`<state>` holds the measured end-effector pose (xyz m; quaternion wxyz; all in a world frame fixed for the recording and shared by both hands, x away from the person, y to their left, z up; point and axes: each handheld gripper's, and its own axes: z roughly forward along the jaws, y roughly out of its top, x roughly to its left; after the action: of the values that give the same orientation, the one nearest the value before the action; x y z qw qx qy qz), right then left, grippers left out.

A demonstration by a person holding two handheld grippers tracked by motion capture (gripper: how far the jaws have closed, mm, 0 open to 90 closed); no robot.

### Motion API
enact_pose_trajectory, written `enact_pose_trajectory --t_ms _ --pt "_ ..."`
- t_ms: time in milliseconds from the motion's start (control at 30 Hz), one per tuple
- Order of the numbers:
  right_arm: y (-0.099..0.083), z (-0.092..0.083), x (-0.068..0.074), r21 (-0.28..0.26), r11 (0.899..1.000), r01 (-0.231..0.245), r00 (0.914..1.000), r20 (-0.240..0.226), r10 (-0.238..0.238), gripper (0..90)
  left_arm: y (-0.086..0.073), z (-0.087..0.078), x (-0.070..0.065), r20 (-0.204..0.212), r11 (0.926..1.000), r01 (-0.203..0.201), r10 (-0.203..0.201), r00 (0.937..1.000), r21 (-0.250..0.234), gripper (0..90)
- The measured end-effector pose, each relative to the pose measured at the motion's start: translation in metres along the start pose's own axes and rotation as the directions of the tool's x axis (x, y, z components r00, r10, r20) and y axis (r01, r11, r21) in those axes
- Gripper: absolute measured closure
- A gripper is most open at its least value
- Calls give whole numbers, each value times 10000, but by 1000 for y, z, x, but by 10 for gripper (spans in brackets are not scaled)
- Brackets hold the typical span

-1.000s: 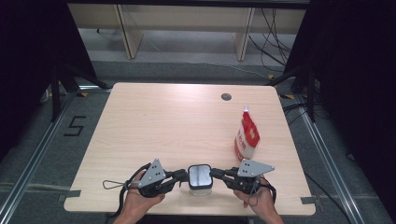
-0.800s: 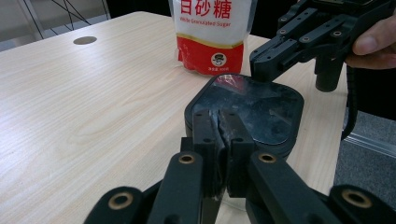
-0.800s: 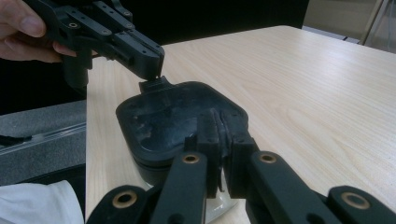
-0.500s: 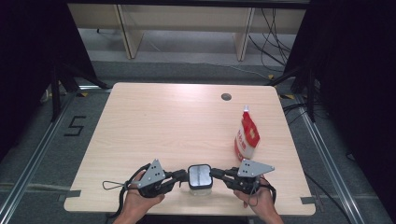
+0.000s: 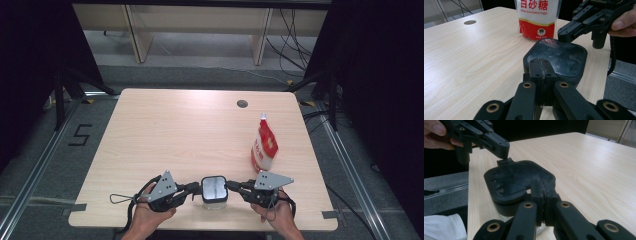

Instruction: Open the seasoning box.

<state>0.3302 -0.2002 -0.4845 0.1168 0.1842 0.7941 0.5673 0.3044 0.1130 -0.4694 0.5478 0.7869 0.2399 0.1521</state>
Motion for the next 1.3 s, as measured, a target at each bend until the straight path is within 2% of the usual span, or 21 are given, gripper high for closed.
enact_pose_trajectory --t_ms 33,67,133,167,200,267,300,400,500,533,633,667,733,767,800,867,900,933,1000,1067,1300 --pt "-1 1 -1 -61 10000 -39 9999 -136 38 900 0 0 -1 -12 9999 101 -101 9999 -11 891" --pt "-1 1 -1 -41 10000 -71 9996 -261 70 900 0 0 0 -11 10000 -4 4 10000 -6 891" --pt "0 0 -2 -102 9999 106 9999 -29 -107 900 -1 0 -1 -55 9999 118 -118 9999 -79 891" --pt "0 0 -1 -148 9999 34 10000 -56 -35 900 -1 0 -1 -73 9998 194 -195 9998 -65 891" --pt "0 0 0 -147 9998 -136 9998 -148 134 900 -1 0 0 -56 10000 74 -74 10000 -47 891" --pt "0 0 0 -98 9996 -256 9994 -218 254 900 -2 1 -1 -28 9994 306 -306 9995 -161 891" --pt "0 0 0 -26 9997 -245 9996 -163 244 900 -2 0 -1 -61 9998 128 -129 9999 -121 891" --pt "-1 0 -1 -248 9978 -622 9972 -427 611 900 -1 0 -1 -78 9999 128 -129 9999 -92 891" --pt "0 -3 -1 -230 9971 -721 9971 -270 714 899 -2 0 -1 -54 9999 129 -130 9999 -91 891" --pt "-1 -2 -2 -314 9966 -759 9963 -426 746 898 -2 0 -1 -74 9998 174 -174 9998 -100 891" --pt "0 -2 -1 -290 9964 -800 9962 -372 789 896 -2 0 -1 -46 9999 92 -92 9999 -81 891" --pt "0 -2 -3 -388 9972 -647 9972 -411 631 896 -2 0 -1 -70 9999 101 -101 9999 -95 892" --pt "0 -5 -2 -412 9948 -935 9956 -79 933 897 -2 0 -1 -70 9999 55 -55 10000 -101 891" --pt "0 -5 -4 -556 9946 -875 9960 -218 864 897 -2 0 -1 -50 9999 69 -69 10000 -97 892" --pt "0 -7 -5 -438 9955 -840 9964 -166 833 897 -2 0 -1 -57 9998 140 -141 9999 -108 892" --pt "1 -9 -4 -68 9980 -625 9978 203 626 900 -2 0 -1 -28 9999 44 -44 10000 -103 892" --pt "1 -9 -3 122 9988 -478 9985 259 474 900 -2 0 -1 -18 9999 63 -63 10000 -125 892" --pt "3 -9 -3 137 9999 -43 9996 293 39 900 -2 0 -1 -43 9999 56 -57 10000 -116 892" --pt "5 -9 1 344 9994 38 9996 272 -47 900 -2 0 -1 -54 9999 40 -41 10000 -117 892" --pt "5 -10 5 733 9964 418 9978 476 -453 900 -2 0 -1 -49 9999 44 -44 10000 -117 892" --pt "8 -8 13 1123 9904 811 9960 288 -848 900 -2 0 -1 -70 9999 14 -15 10000 -123 892"
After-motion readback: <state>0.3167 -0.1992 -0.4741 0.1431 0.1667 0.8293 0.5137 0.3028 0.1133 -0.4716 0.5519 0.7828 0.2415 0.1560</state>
